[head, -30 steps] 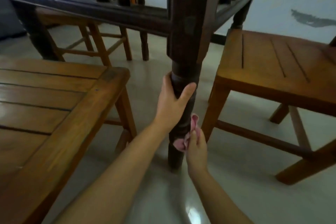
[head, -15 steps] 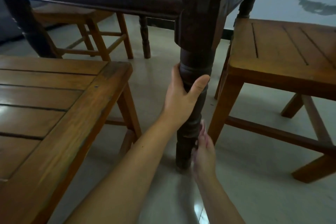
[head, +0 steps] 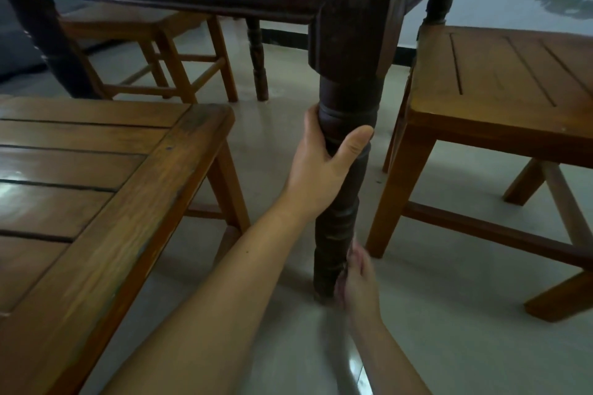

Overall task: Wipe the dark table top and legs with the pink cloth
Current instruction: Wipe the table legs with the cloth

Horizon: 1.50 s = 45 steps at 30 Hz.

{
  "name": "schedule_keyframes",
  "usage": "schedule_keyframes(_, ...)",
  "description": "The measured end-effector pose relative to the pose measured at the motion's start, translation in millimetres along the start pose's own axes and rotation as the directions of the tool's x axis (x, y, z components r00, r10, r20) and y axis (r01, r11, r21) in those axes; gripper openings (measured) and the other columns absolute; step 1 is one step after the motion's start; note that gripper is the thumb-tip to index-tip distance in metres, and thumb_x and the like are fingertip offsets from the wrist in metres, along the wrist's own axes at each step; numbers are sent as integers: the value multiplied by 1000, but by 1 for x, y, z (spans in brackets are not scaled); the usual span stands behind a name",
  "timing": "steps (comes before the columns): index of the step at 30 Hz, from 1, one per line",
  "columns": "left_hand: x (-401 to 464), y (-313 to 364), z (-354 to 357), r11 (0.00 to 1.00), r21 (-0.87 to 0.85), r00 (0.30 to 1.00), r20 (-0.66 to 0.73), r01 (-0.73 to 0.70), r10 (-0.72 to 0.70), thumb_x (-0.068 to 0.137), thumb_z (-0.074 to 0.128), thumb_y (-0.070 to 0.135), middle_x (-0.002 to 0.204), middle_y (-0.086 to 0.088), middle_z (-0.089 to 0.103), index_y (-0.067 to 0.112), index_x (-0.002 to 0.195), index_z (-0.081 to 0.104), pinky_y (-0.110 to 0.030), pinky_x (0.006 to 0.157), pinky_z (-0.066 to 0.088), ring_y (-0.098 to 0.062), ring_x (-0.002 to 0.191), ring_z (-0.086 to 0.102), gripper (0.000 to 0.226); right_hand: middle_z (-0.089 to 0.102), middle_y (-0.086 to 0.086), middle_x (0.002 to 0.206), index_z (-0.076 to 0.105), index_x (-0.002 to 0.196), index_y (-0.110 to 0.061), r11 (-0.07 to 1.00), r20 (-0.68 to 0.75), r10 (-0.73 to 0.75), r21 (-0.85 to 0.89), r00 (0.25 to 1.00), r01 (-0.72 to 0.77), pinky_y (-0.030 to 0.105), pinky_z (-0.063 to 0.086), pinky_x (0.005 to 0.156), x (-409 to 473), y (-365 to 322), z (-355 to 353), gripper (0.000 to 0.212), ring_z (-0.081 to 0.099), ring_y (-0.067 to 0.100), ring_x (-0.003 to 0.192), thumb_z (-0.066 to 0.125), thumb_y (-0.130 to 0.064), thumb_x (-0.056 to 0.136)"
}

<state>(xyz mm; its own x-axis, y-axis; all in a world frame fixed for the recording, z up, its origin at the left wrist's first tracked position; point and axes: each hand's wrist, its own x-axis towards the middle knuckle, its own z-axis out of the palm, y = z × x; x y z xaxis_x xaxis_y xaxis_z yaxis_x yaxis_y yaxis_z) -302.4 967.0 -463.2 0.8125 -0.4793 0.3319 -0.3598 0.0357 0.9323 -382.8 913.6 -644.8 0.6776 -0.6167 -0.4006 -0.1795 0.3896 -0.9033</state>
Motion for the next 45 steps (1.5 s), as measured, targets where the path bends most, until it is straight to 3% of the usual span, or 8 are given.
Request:
schedule_keyframes(4, -1, 5, -5, 1000, -20, 998, 59, 5, -4, 77, 55, 42, 110, 17, 52, 26, 128, 32, -10, 84, 44, 6, 102, 52, 58, 57, -6, 127, 49, 127, -35, 782, 34, -619, 121, 784, 612, 39, 43, 101, -44, -78, 13, 31, 51, 13, 123, 37, -30, 99)
schedule_keyframes(10, 0, 9, -13, 998, -9, 989, 136, 68, -66, 83, 56, 39, 117, 10, 54, 32, 124, 35, -19, 87, 41, 0, 107, 52, 46, 54, 4, 131, 57, 122, -16, -324, 598, -801, -375, -41, 868, 44, 20, 115, -18, -52, 6, 27, 40, 21, 130, 46, -20, 98)
schedule_keyframes(19, 2, 8, -12, 998, 27, 991, 120, 65, -67, 86, 56, 36, 121, 5, 52, 25, 132, 31, -16, 84, 40, 1, 103, 50, 54, 39, 10, 146, 44, 135, -6, -823, 766, 358, -12, 534, 568, 38, 3, 115, 24, 50, 6, 42, 22, 26, 140, 44, -20, 95)
schedule_keyframes(25, 1, 9, -12, 998, 23, 991, 115, 63, -65, 87, 57, 32, 119, 5, 52, 21, 133, 31, -21, 90, 41, -2, 105, 51, 54, 55, 9, 133, 62, 121, -12, -931, 821, 222, 20, 525, 364, 52, -9, 111, 21, 27, 22, 44, 35, 26, 135, 61, -36, 84)
schedule_keyframes(32, 1, 10, -12, 997, 19, 991, 113, 72, -74, 87, 57, 32, 108, 14, 53, 22, 132, 32, -5, 72, 42, 10, 93, 51, 52, 44, 9, 143, 48, 133, -9, -865, 766, 377, 91, 520, 493, 47, 3, 113, 24, 45, 3, 45, 29, 29, 137, 50, -25, 92)
schedule_keyframes(35, 0, 10, -12, 997, 23, 992, 109, 68, -70, 86, 58, 33, 112, 12, 53, 22, 132, 32, -11, 78, 40, 6, 96, 50, 53, 72, -10, 98, 76, 88, -25, -750, 732, 375, -121, 568, 650, 40, 19, 112, 27, 74, -13, 29, 64, 13, 101, 75, -40, 63)
schedule_keyframes(39, 0, 9, -9, 997, 27, 993, 92, 66, -69, 85, 58, 34, 124, 0, 53, 18, 135, 31, -23, 91, 41, -9, 110, 51, 59, 53, -46, 102, 52, 116, -46, -211, 762, -187, -648, 620, 732, 16, 28, 106, 0, 78, -52, 28, 49, -16, 111, 36, -37, 95)
schedule_keyframes(45, 1, 8, -9, 999, 0, 995, 81, 49, -49, 85, 58, 32, 118, 3, 55, 20, 131, 34, -14, 81, 41, -1, 102, 53, 53, 50, -4, 126, 50, 129, -28, 776, 88, -479, -423, 873, 468, 33, 38, 102, -2, 76, -20, 33, 48, 17, 120, 44, -20, 98)
